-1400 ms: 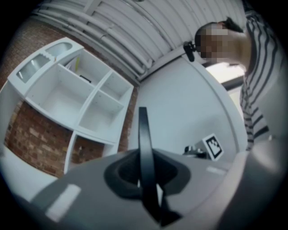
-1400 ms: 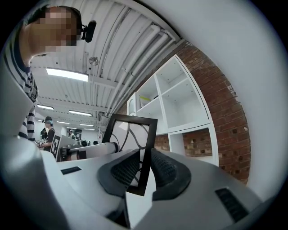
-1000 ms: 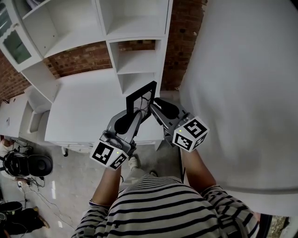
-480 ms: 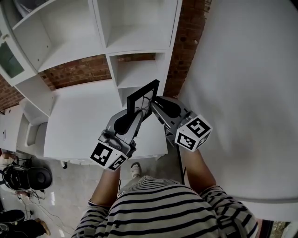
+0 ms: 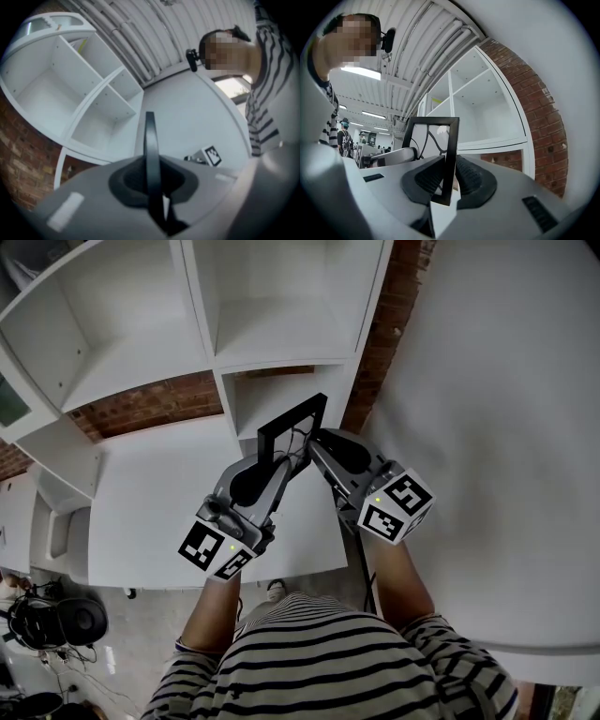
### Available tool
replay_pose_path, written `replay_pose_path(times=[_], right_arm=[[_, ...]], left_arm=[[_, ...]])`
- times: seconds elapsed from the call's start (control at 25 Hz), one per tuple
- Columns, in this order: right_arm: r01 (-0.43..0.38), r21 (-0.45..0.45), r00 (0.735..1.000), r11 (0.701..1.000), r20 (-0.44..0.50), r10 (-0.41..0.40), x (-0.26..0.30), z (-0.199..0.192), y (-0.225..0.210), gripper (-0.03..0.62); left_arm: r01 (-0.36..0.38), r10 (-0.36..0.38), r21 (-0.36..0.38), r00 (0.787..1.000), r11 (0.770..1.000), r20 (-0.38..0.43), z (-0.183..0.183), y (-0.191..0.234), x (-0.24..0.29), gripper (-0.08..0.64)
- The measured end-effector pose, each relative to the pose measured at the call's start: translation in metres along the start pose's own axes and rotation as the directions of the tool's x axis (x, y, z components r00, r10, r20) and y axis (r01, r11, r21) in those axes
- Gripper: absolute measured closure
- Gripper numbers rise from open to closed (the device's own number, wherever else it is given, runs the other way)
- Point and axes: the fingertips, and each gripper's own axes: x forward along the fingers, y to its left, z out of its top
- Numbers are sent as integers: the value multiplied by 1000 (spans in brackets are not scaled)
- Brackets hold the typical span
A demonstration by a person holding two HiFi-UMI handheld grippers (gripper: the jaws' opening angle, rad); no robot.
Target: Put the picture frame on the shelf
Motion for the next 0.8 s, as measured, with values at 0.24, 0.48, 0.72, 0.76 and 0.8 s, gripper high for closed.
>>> replay_pose_path(times=[0.24, 0.48, 0.72, 0.76, 0.8], right_arm=[[22, -8, 1000, 1000, 18, -22, 23, 8, -2, 532], [63, -28, 998, 998, 22, -62, 38, 10, -3, 532], [104, -34, 994, 994, 30, -103, 45, 14, -10, 534], [110, -37, 994, 993, 30, -109, 48, 17, -13, 534], [115, -42, 993, 992, 30, -114, 51, 20, -15, 534]], left_arm=[[72, -71, -18, 997, 997, 26, 10, 23, -1, 520], [125, -124, -27, 991, 992, 47, 11, 40, -3, 518], [142, -140, -21, 989, 990, 54, 13, 50, 3, 520], [140, -139, -21, 989, 990, 57, 15, 54, 6, 520], [138, -137, -20, 989, 990, 59, 16, 58, 9, 520]])
